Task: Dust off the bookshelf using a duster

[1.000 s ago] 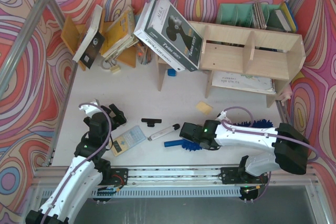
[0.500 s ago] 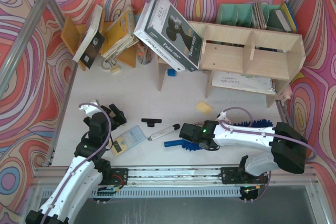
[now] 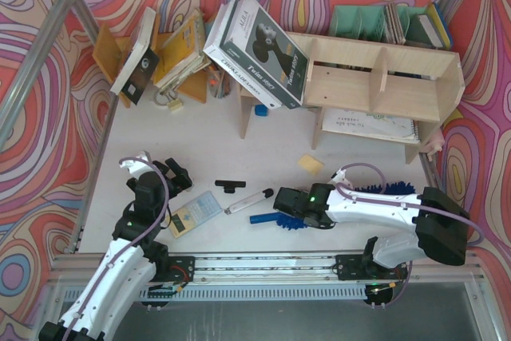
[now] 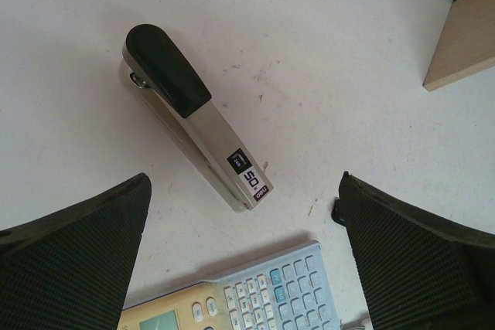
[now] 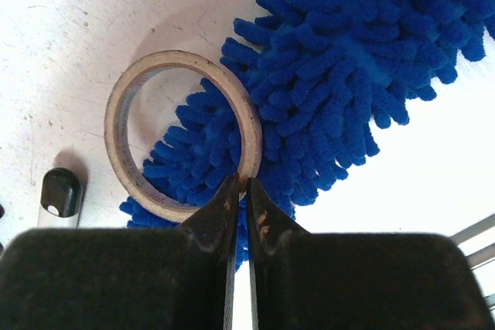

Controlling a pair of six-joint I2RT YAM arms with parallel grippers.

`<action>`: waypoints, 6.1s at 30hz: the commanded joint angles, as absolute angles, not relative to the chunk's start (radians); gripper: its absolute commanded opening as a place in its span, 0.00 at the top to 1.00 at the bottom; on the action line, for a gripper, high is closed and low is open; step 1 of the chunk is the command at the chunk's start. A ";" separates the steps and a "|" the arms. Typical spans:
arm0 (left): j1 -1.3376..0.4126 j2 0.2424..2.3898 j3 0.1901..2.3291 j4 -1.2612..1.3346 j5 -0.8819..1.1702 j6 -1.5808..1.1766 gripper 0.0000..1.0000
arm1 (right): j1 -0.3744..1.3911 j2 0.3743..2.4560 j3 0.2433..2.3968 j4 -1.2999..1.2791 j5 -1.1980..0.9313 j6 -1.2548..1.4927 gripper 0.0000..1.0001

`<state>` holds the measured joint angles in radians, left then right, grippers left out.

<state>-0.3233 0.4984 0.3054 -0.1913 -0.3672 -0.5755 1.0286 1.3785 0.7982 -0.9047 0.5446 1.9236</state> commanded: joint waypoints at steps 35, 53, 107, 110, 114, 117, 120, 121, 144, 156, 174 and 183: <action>-0.327 0.487 0.299 -0.180 -0.371 -0.571 0.02 | 1.005 1.373 0.790 -0.871 0.598 1.893 0.79; -0.328 0.501 0.303 -0.176 -0.370 -0.570 0.02 | 0.944 1.450 0.940 -0.706 0.645 1.672 0.81; -0.327 0.508 0.304 -0.175 -0.372 -0.572 0.02 | 0.846 1.148 0.659 -0.957 0.604 1.737 0.01; -0.328 0.510 0.302 -0.170 -0.369 -0.571 0.02 | 0.846 1.168 0.656 -0.956 0.616 1.736 0.01; -0.327 0.527 0.307 -0.165 -0.362 -0.571 0.02 | 0.844 1.165 0.621 -0.886 0.619 1.746 0.01; -0.328 0.533 0.307 -0.161 -0.358 -0.569 0.02 | 0.836 1.158 0.588 -0.820 0.614 1.738 0.02; -0.328 0.536 0.308 -0.161 -0.356 -0.567 0.02 | 0.827 1.167 0.567 -0.773 0.607 1.730 0.03; -0.327 0.536 0.308 -0.161 -0.357 -0.568 0.02 | 0.822 1.175 0.564 -0.764 0.604 1.731 0.03; -0.328 0.563 0.315 -0.153 -0.348 -0.564 0.02 | 0.773 1.232 0.496 -0.718 0.580 1.830 0.49; -0.330 0.575 0.343 -0.180 -0.308 -0.608 0.02 | 0.772 1.064 0.497 -0.799 0.649 1.860 0.77; -1.019 1.016 0.871 -0.462 -0.404 -0.499 0.02 | 0.773 0.846 0.505 -0.860 0.694 1.843 0.92; -1.223 1.285 1.047 -0.510 -0.395 -0.403 0.02 | 0.772 0.751 0.513 -0.917 0.712 1.866 0.94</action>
<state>-1.1763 1.2339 0.9821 -0.4606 -0.3862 -0.4732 0.7773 0.7746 0.5037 -0.8562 0.6514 1.8343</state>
